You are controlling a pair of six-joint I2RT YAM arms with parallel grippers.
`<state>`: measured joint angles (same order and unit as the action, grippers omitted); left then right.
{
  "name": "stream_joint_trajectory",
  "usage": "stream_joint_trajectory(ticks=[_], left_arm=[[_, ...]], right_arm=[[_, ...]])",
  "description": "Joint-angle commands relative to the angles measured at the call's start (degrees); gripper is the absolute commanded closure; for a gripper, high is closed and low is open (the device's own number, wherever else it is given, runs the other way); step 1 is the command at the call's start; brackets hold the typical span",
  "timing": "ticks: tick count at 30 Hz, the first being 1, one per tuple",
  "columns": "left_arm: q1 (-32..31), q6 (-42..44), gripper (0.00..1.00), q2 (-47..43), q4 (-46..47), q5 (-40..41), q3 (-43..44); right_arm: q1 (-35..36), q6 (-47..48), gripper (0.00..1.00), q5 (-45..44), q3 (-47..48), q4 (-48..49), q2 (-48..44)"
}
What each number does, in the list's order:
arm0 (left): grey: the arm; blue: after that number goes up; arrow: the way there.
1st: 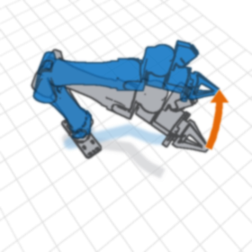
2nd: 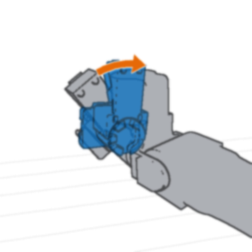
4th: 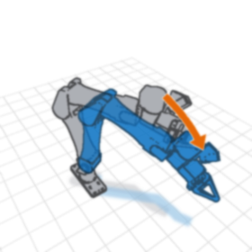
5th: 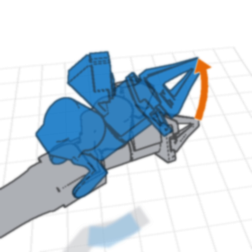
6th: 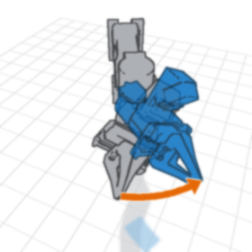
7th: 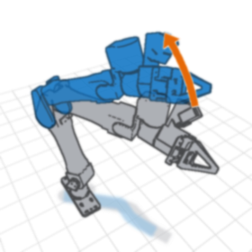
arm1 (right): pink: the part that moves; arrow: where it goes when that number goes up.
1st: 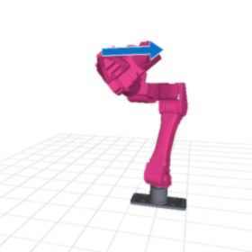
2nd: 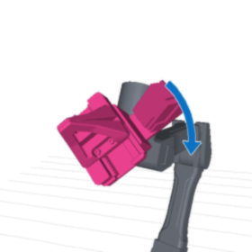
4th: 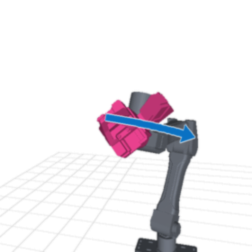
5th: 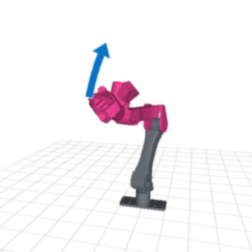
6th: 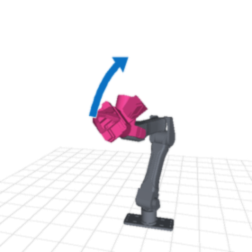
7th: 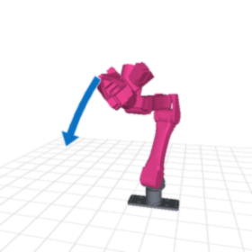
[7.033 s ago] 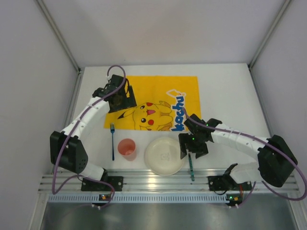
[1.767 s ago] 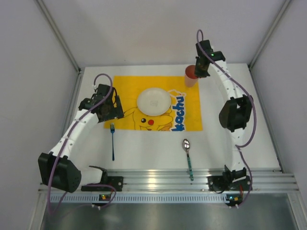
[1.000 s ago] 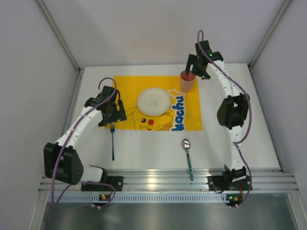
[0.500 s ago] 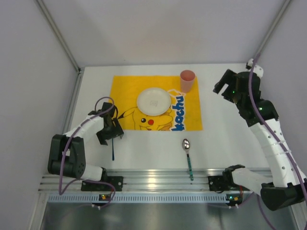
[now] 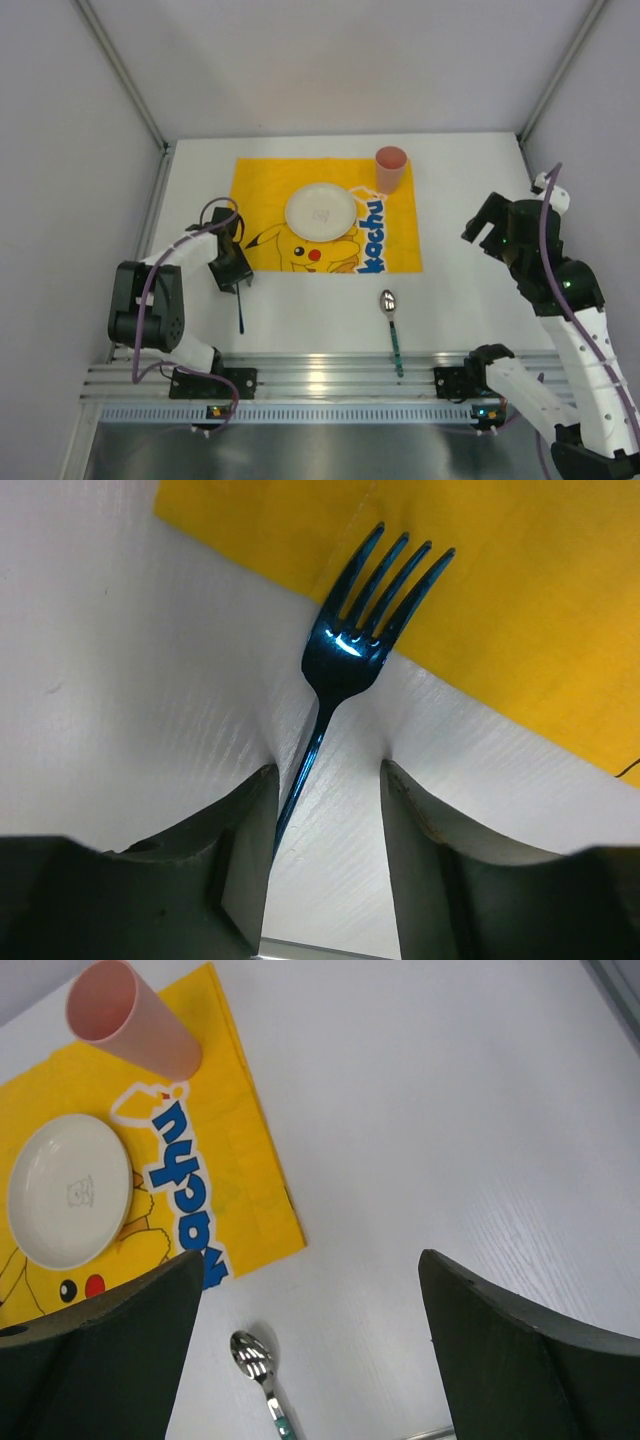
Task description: Set the dinner table for one person
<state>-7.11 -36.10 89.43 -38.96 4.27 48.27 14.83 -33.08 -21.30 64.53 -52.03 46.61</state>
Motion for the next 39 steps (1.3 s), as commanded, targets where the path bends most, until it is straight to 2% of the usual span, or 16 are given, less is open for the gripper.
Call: stream_joint_trajectory(ticks=[1,5,7,9,10,13,16,20,25,27,29,31,33,36,39], left_arm=[[1.49,-0.64,0.52,6.19,8.63,3.11,-4.94],[1.49,-0.47,0.58,5.59,8.99,3.28,-4.59],[1.49,-0.46,0.7,5.67,8.47,3.99,-4.5],[1.49,-0.81,0.77,6.63,7.94,4.78,-4.33],[1.49,-0.99,0.87,6.98,7.85,4.78,-4.15],[1.4,-1.17,1.0,7.6,7.49,5.13,-3.8],[1.49,-0.82,1.0,7.52,6.71,4.17,-3.36],[1.4,-0.82,1.0,0.87,1.97,2.58,-1.34],[1.4,2.6,1.0,-8.99,-5.16,3.81,7.24],[1.31,5.84,1.0,-9.53,-5.86,6.44,10.69],[1.31,8.22,1.0,-8.31,-6.04,8.29,15.87],[1.23,15.5,1.0,-5.78,-1.07,5.94,19.38],[0.27,21.9,1.0,-2.87,1.07,7.4,23.33],[-0.18,28.34,1.0,5.47,2.66,7.34,30.53],[-0.18,29.94,1.0,14.61,1.61,4.7,38.35]], right_arm=[[-0.07,0.73,0.12,-2.34,-0.28,-3.34,-1.34],[-0.15,1.18,0.12,-2.34,-2.74,-4.83,-3.54],[-0.15,1.53,0.12,-2.34,-3.71,-5.27,-3.98],[-0.15,2.14,0.12,-2.52,-4.24,-5.45,-4.68],[-0.15,2.32,0.12,-2.61,-4.5,-5.54,-4.95],[-0.15,2.67,0.12,-3.05,-5.64,-5.71,-5.91],[-0.07,2.76,0.12,-2.96,-6.17,-6.06,-6.71],[-0.15,2.76,0.12,-3.48,-6.0,-6.77,-8.02],[-0.15,2.76,0.12,-4.01,-7.84,-7.21,-9.78],[-0.15,2.41,0.12,-4.01,-8.02,-7.47,-10.4],[-0.15,2.49,0.12,-4.19,-7.67,-7.47,-10.57],[-0.07,2.49,0.12,-4.28,-7.58,-7.47,-10.4],[-0.15,2.58,0.12,-4.28,-7.58,-7.47,-9.96],[-0.15,2.76,0.12,-3.84,-7.32,-7.38,-9.43],[-0.15,2.5,0.12,-3.66,-6.53,-8.08,-9.61]])
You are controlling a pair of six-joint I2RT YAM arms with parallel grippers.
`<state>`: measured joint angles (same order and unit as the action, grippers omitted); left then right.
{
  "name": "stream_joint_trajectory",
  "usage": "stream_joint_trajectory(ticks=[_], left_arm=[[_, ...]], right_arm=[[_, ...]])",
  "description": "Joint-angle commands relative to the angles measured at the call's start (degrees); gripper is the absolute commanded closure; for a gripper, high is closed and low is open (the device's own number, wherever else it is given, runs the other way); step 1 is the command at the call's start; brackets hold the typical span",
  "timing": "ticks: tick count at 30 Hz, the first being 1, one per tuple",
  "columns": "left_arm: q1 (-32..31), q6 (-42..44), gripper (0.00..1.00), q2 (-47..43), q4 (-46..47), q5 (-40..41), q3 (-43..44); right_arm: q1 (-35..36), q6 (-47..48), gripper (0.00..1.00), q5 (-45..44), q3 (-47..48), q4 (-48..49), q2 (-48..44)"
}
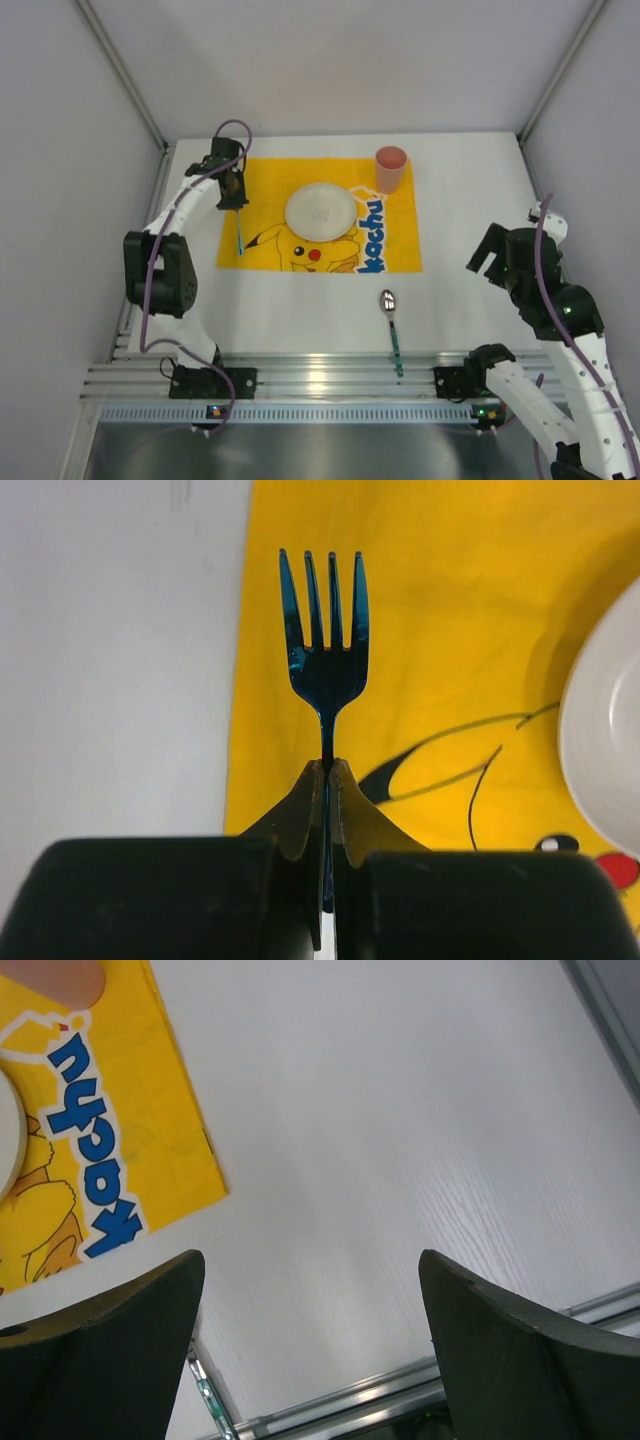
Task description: Set the dinner table for one person
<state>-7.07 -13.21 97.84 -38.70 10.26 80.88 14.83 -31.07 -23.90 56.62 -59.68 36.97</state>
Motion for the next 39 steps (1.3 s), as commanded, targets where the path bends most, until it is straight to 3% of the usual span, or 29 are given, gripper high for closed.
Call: stream_joint_trajectory(ticks=[1,6,15,18,19,20,26,32,37,39], left_arm=[[-0.22,6.89,1.0,9.87,1.43,-1.73,7.34],[-0.22,5.92,1.0,19.04,1.18,-4.9,17.44],[-0.22,6.27,1.0,25.82,0.2,-0.95,22.91],[-0.31,5.57,0.62,26.17,-0.15,1.67,23.36],[-0.4,5.22,0.37,25.13,-0.15,2.47,23.18],[-0.57,4.78,0.02,24.25,0.55,3.09,22.66],[-1.28,3.64,0.01,11.25,6.78,4.67,12.83],[-1.54,-0.12,0.01,-9.4,22.78,6.34,-7.3],[-0.49,-5.5,0.01,-8.99,9.48,1.61,-5.13],[-0.49,-8.05,0.01,-8.11,6.02,-0.85,-3.89]], right_arm=[[-0.15,0.31,0.12,-1.06,1.91,-1.05,-0.23],[-0.15,-1.36,0.12,-0.8,3.32,-3.95,-1.46],[-0.15,-3.38,0.11,-1.24,2.97,-8.08,-4.1],[-0.15,-3.56,0.1,-0.45,2.62,-7.82,-3.84],[-0.15,-3.56,0.1,-0.18,2.62,-7.65,-3.4],[-0.24,-3.47,0.1,0.17,2.62,-7.47,-3.14],[-0.07,-0.05,0.1,6.13,2.27,-2.91,-0.06],[0.11,0.31,0.11,17.92,-2.38,2.55,5.38],[5.11,-3.19,0.16,21.35,-8.62,4.83,12.75],[13.41,-5.31,0.16,19.78,-9.59,5.71,16.01]])
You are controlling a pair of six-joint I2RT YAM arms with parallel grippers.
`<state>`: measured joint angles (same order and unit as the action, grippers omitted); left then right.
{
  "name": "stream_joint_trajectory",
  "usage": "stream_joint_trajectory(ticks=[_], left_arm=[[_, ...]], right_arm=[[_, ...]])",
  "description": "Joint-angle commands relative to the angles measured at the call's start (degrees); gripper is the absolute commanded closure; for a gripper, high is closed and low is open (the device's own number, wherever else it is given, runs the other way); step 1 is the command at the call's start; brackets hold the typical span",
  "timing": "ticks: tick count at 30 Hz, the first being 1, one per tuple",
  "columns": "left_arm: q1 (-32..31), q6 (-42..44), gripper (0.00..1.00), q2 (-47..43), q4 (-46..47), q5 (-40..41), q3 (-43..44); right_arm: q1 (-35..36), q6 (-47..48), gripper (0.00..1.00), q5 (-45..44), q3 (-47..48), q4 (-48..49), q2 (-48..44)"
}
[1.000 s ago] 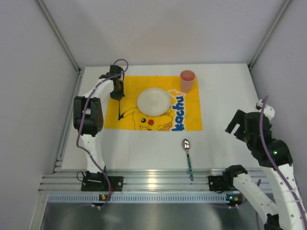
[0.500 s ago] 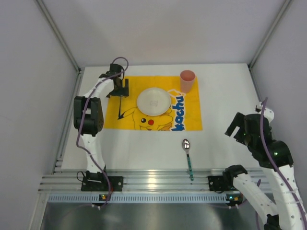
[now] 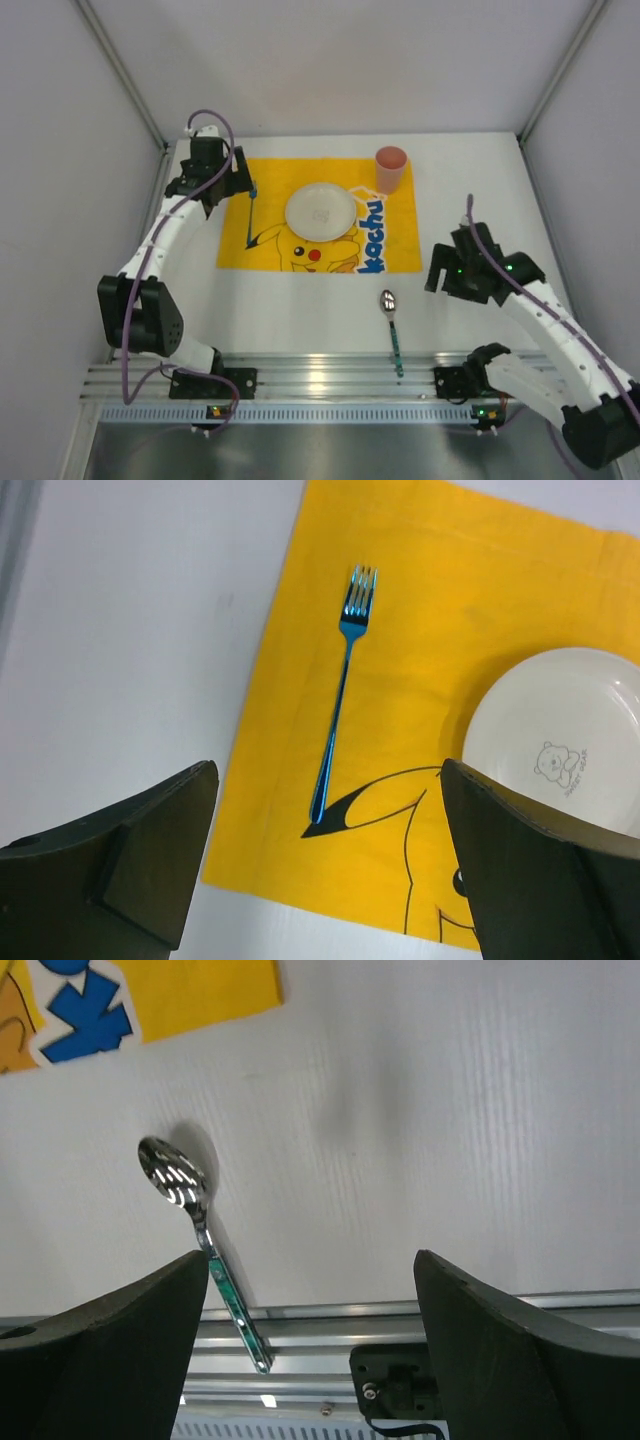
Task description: Set the dinner table for one person
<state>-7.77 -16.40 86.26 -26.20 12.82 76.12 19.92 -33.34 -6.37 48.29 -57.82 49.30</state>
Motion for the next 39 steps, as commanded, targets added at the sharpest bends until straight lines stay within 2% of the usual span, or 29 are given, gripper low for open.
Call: stream_joint_trajectory(ticks=[1,3,4,10,14,21,30,33,35,36,37,39], left_arm=[[0.12,-5.3,0.02,3.39,-6.76,-4.2,0.35],[0.04,-6.79,0.03,2.08,-6.33,-5.69,-2.18],[0.04,-6.89,0.03,1.29,-5.8,-5.96,-3.16],[-0.23,-5.13,0.04,-2.58,-5.97,-6.84,-7.38],[-0.23,-3.29,0.04,-4.69,-7.2,-6.14,-8.61],[-0.23,-1.7,0.04,-8.74,-8.17,-4.56,-11.43],[-0.23,-0.12,0.04,-9.44,-9.49,-3.94,-11.17],[-0.14,0.23,0.04,-9.18,-9.75,-4.03,-10.9],[-0.14,0.41,0.04,-9.0,-9.75,-4.12,-10.73],[-0.14,0.41,0.04,-8.83,-9.93,-4.03,-10.64],[-0.14,0.41,0.04,-8.74,-9.93,-4.38,-10.64],[-0.14,0.58,0.04,-8.74,-9.93,-4.64,-10.38]], right_arm=[[11.77,-5.74,0.17,-1.07,-1.1,3.86,7.88],[19.23,-7.87,0.17,-3.64,-0.48,3.94,12.29],[20.67,-9.36,0.19,-4.17,-0.31,5.16,16.23],[23.14,-9.73,0.29,-3.83,-0.92,9.92,26.79],[25.51,-9.28,0.31,0.29,-1.27,15.0,29.62],[29.82,-11.3,0.35,2.33,-1.36,17.65,33.58],[32.19,-14.82,0.52,3.56,-4.43,17.75,34.73],[32.98,-15.61,0.6,3.56,-5.22,17.31,34.9],[33.6,-15.7,0.73,3.47,-5.58,17.65,35.86],[34.21,-15.7,0.82,3.38,-5.75,17.83,36.22],[34.3,-15.61,1.0,2.95,-5.75,18.09,36.92],[34.74,-15.35,1.0,2.16,-4.36,17.4,37.19]])
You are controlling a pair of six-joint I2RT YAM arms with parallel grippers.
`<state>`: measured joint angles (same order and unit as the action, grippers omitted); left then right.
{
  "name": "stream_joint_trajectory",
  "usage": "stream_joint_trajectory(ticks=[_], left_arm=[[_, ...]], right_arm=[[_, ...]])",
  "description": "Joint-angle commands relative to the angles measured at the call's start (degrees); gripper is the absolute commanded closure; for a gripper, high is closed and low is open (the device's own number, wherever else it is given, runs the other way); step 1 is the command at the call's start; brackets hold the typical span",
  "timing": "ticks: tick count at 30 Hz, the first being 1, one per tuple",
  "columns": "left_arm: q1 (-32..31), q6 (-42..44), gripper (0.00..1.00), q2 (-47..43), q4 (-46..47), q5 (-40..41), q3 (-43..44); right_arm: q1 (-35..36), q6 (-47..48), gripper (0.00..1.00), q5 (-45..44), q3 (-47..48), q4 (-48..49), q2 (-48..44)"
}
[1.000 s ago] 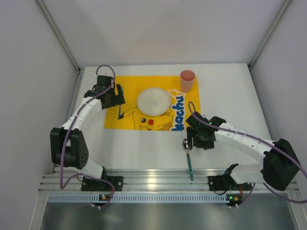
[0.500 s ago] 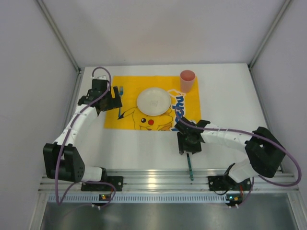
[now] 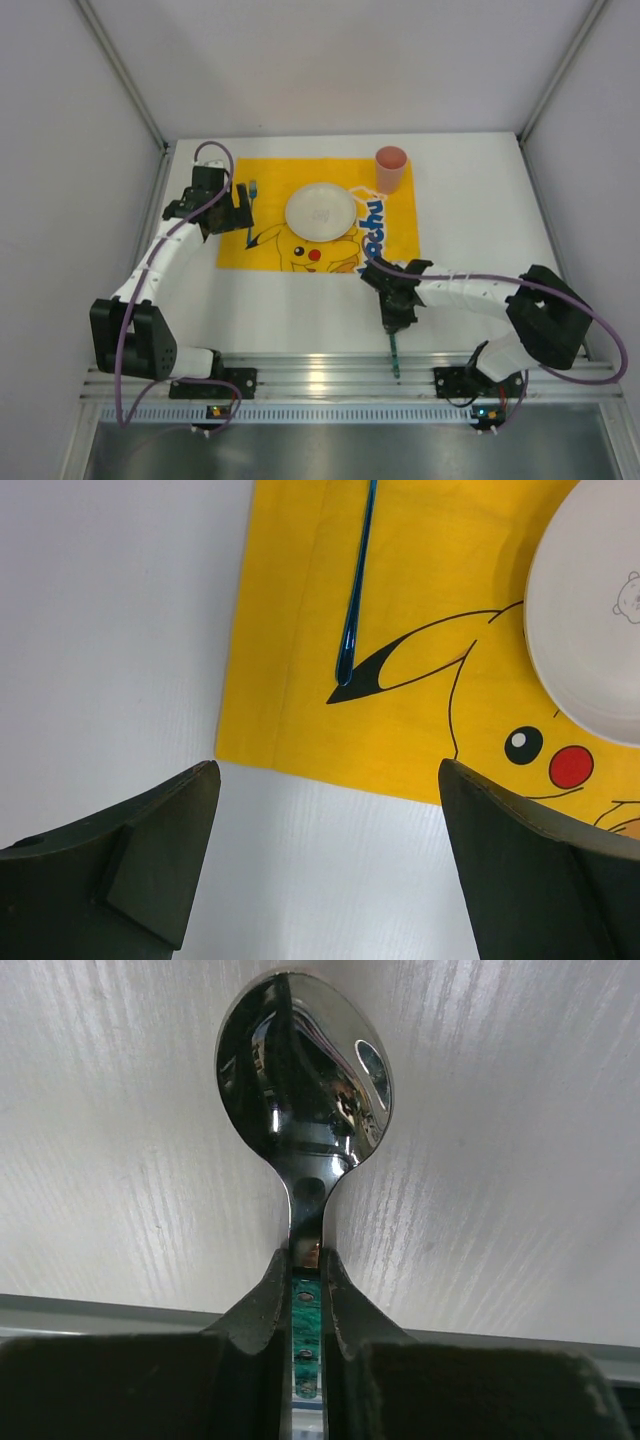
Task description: Set the dinner table for one person
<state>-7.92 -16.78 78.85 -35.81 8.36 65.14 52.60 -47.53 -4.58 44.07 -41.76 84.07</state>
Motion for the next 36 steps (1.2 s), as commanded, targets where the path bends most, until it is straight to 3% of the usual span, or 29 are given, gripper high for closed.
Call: stream_joint_trajectory(ticks=[1,5,7,11,13,15,19,36], left_arm=[[-0.07,0.95,0.04,-1.42,-0.4,-0.27,0.77],[0.01,1.04,0.04,-1.68,-0.75,-0.89,1.91],[0.01,0.78,0.04,-1.86,-0.66,-1.06,1.83],[0.01,-0.1,0.04,-2.47,-0.14,-1.68,-0.01],[-0.07,-0.36,0.04,-3.26,0.57,-2.12,-0.8],[0.01,-0.71,0.04,-4.05,0.92,-2.47,-1.77],[-0.07,-1.24,0.04,-5.19,0.75,-2.73,-3.09],[0.01,-1.07,0.04,-10.29,-1.36,-1.6,-8.1]], right_arm=[[2.07,-0.47,1.0,-1.47,1.09,0.37,1.89],[2.07,1.29,1.0,-12.71,14.42,-12.44,-1.97],[2.16,2.78,1.0,-20.25,26.29,-19.13,-4.52],[2.07,6.83,1.0,-32.66,43.35,-21.0,-7.69],[1.37,11.39,1.0,-37.23,46.62,-15.33,-9.27],[-2.99,15.43,1.0,-35.6,46.98,-12.22,-7.62],[-11.98,17.11,1.0,-20.51,48.39,-12.82,1.78],[-21.75,22.12,1.0,-8.43,57.79,-7.9,27.27]])
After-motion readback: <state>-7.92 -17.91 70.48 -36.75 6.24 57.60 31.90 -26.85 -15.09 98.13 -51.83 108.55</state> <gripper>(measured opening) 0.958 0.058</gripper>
